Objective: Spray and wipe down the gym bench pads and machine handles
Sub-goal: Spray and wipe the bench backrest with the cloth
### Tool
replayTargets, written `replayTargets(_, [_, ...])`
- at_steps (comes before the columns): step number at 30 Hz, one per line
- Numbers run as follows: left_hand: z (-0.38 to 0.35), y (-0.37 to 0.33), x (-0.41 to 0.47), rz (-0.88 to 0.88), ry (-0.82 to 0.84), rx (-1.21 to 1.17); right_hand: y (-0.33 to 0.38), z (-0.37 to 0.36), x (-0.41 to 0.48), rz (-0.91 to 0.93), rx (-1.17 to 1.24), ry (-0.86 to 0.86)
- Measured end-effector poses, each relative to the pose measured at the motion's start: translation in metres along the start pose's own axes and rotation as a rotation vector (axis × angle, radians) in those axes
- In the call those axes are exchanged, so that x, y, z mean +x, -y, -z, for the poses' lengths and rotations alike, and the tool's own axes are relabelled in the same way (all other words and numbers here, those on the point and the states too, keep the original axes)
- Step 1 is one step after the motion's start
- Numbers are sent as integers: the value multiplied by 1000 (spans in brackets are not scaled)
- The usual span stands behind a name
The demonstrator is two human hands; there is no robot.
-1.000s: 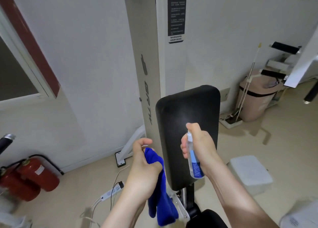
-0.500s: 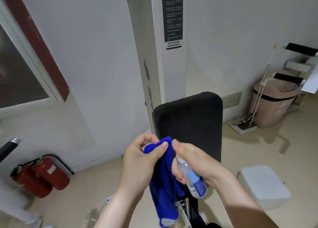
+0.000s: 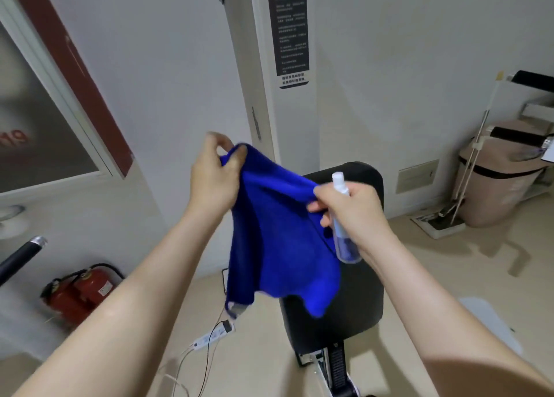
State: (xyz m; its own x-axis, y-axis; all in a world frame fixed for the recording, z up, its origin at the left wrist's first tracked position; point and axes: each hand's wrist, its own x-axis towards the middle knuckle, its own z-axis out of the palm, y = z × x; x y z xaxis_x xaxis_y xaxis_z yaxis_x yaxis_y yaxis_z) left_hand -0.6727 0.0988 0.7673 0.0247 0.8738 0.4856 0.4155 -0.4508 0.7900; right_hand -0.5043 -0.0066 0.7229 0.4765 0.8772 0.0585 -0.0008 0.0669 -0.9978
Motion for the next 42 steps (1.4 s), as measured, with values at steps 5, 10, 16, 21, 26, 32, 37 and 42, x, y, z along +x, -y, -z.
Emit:
replayTargets(5, [-9,9,20,-192,-129,385,2,-16,35,-32,89,103])
replayTargets(10, [-71,71,-44,-936,272,817,-25,-24,48,-52,240,11])
replayTargets(16, [-87,110,-47,-1039,207,911,-53,-31,46,-50,387,-221])
replayTargets(21, [-70,107,-6,-1274,314,721,-56,-38,47,-145,626,-316])
replayTargets(26, [-85,74,6,-939,350,632,-29,-31,66,-60,501,-298])
replayTargets(32, [-97,62,5,-854,395,755,-39,-14,73,-97,549,-309])
replayTargets(37, [-58,112,-12,-1114,400,860,-49,-2,65,-124,417,-191])
replayTargets(42, [-76,104,-24,-1037,308,927,-71,9,56,-194,445,-156])
